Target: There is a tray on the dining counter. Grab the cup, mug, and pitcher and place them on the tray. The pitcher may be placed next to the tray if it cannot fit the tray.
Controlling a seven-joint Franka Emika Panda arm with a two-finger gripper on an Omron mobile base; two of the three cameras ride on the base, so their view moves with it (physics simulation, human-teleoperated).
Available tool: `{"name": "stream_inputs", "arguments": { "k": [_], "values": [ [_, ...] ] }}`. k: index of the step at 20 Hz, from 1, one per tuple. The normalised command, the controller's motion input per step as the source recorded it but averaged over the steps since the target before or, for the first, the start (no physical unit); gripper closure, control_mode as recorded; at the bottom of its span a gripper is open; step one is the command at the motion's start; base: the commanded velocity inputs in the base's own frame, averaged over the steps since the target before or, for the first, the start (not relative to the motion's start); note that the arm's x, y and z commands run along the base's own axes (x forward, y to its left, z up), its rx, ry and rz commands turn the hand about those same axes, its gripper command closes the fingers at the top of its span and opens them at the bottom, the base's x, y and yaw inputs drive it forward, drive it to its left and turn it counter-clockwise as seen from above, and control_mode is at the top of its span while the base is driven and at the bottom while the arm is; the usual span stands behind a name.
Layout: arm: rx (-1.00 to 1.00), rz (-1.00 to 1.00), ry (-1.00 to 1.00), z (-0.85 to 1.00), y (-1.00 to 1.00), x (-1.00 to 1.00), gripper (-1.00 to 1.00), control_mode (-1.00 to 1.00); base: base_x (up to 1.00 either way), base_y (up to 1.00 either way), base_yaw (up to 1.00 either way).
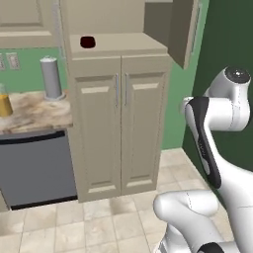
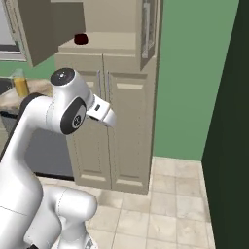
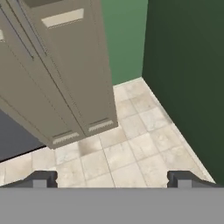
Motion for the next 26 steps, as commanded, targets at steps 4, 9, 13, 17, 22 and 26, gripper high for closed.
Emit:
{"name": "stream_inputs", "arguments": {
  "k": [4, 9, 13, 17, 22, 26],
  "values": [
    [0.00, 0.00, 0.00, 0.00, 0.00, 0.00, -1.00, 1.00, 0.91, 0.49, 0.00],
    [0.00, 0.00, 0.00, 0.00, 0.00, 0.00, -1.00, 1.00, 0.70, 0.61, 0.00],
    [0.00, 0.00, 0.00, 0.00, 0.00, 0.00, -1.00, 1.00, 0.59, 0.60, 0.00],
    [0.00, 0.00, 0.00, 0.00, 0.00, 0.00, -1.00, 1.00, 0.65, 0.24, 0.00],
    [0.00, 0.00, 0.00, 0.00, 0.00, 0.00, -1.00, 1.00, 0.52, -0.38, 0.07],
    [0.00, 0.00, 0.00, 0.00, 0.00, 0.00, -1.00, 1.00, 0.24, -0.45, 0.06]
  ]
}}
